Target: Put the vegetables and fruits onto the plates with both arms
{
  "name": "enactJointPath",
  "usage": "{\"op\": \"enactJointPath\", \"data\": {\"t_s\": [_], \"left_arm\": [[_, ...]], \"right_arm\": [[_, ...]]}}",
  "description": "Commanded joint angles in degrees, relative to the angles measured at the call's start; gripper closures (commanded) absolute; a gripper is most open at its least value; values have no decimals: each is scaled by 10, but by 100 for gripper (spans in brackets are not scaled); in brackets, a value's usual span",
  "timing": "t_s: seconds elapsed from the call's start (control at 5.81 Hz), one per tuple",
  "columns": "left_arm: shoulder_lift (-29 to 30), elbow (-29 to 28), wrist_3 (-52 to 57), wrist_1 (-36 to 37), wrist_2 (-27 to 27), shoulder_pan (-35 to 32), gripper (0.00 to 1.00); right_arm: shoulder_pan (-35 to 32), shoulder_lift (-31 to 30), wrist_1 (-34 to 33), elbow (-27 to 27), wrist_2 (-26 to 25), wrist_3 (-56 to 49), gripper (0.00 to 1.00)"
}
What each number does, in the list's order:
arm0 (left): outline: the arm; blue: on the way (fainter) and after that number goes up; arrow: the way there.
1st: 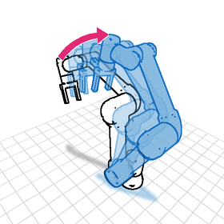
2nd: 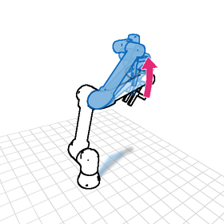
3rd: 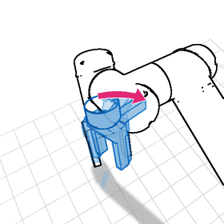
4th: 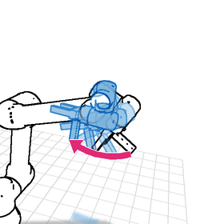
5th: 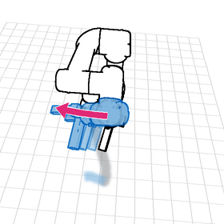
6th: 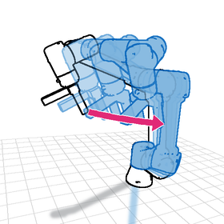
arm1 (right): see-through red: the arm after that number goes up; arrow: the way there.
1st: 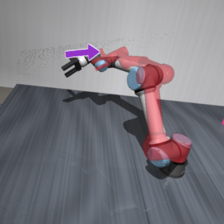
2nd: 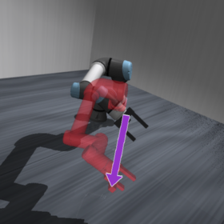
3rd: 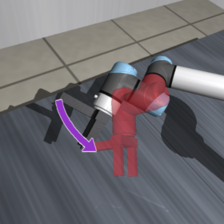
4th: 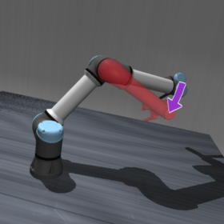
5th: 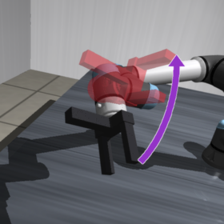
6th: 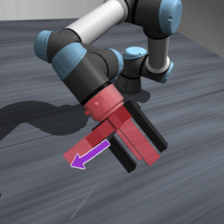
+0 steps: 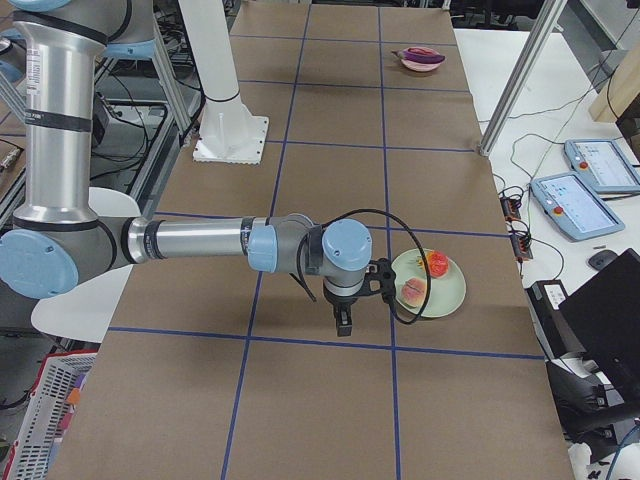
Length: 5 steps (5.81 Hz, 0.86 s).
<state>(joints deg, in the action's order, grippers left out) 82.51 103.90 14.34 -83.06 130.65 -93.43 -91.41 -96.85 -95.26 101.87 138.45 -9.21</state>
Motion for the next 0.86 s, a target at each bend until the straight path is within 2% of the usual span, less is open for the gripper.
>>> {"op": "enactJointPath", "data": {"t_s": [0.0,0.69], "left_arm": [[-2,-2,3,0,0,0,0],[-3,-8,5,-3,0,0,0]], "right_arm": [[2,1,17,1,0,26,0],[2,0,39,1,-4,69,0]]}}
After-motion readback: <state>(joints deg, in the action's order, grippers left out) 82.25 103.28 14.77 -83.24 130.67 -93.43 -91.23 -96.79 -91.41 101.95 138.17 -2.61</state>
